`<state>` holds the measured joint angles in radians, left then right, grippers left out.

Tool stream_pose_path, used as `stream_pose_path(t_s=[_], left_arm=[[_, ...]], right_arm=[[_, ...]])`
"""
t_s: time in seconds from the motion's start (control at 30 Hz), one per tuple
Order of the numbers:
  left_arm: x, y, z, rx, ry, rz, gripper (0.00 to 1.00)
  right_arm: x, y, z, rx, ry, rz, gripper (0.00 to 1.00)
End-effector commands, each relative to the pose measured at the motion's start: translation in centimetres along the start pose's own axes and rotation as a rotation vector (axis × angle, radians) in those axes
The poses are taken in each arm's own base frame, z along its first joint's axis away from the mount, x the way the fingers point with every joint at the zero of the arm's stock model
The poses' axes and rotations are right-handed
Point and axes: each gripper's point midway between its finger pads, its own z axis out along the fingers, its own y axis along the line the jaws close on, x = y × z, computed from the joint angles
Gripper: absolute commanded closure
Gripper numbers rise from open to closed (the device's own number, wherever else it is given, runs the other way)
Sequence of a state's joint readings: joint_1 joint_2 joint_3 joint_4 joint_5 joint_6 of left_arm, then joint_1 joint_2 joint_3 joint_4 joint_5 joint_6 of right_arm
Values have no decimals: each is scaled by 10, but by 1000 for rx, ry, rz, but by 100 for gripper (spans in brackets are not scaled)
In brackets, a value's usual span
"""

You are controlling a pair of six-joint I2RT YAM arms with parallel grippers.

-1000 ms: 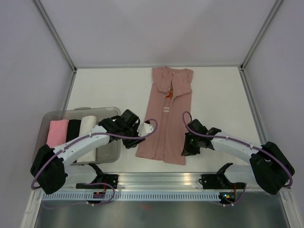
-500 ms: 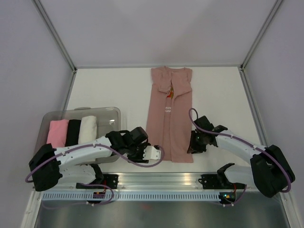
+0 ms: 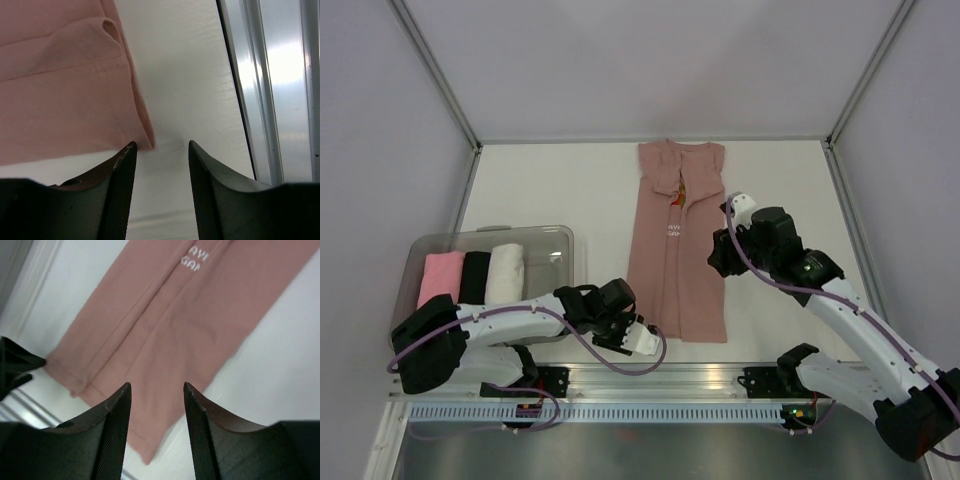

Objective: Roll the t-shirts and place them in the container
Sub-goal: Fold the tshirt, then roll the tshirt

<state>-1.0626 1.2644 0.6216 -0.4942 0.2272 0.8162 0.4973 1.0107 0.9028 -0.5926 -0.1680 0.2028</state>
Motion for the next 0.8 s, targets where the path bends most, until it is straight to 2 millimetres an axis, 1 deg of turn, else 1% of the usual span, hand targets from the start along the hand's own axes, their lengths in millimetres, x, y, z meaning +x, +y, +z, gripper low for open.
stream_pose_path(t_s=[0.0,0.03,0.07,0.1,0.13,0.17,0.2,0.23,0.27,0.3,0.33,0.43,0.47,0.5,0.53,0.57,0.6,0.63,0.67,0.7,0.77], left_arm=[[-4,4,9,-20,-42,105,49],[-1,4,10,-22,-33,106,49],[1,4,11,-25,-28,111,49],[-1,6,12,-30,-35,113,50],[0,6,12,-34,-32,114,50],[0,8,12,-43,-31,113,50],[-1,9,13,-51,-35,112,50],[-1,10,13,-55,-37,108,50],[0,10,14,-60,-35,104,50],[-1,11,14,-61,-36,103,50],[0,10,16,-57,-36,96,51],[-1,8,18,-41,-39,88,53],[-1,9,19,-41,-37,85,54],[-2,10,19,-42,-35,86,58],[-2,11,19,-44,-32,84,60],[-2,12,19,-46,-29,81,62],[-2,12,19,-46,-29,81,66],[-1,12,20,-45,-27,79,68],[-1,12,20,-45,-25,74,70],[-1,12,20,-46,-24,71,74],[-4,13,19,-46,-30,57,78]], right_arm=[[-3,-18,4,1,-97,-434,47],[-6,-19,-3,-6,-149,-593,47],[14,-18,3,-55,-135,-667,45],[28,-1,-4,-177,-146,-772,44],[41,3,-5,-243,-132,-942,43],[60,3,-5,-299,-90,-1018,43],[92,-2,-8,-352,33,-1040,43],[106,-6,-9,-372,97,-1064,43],[119,-10,-10,-413,150,-1156,44],[144,-10,-19,-483,250,-1178,44],[153,-10,-20,-519,279,-1211,44],[173,-6,-19,-573,335,-1299,43],[173,-3,-15,-583,322,-1316,44],[177,4,-13,-611,312,-1343,44],[185,3,-10,-620,318,-1354,43],[185,8,-6,-626,290,-1394,43],[187,7,-3,-616,284,-1416,43],[194,4,0,-613,297,-1429,43],[190,7,6,-596,264,-1450,43],[191,10,10,-597,256,-1443,43],[189,15,19,-588,219,-1452,44]])
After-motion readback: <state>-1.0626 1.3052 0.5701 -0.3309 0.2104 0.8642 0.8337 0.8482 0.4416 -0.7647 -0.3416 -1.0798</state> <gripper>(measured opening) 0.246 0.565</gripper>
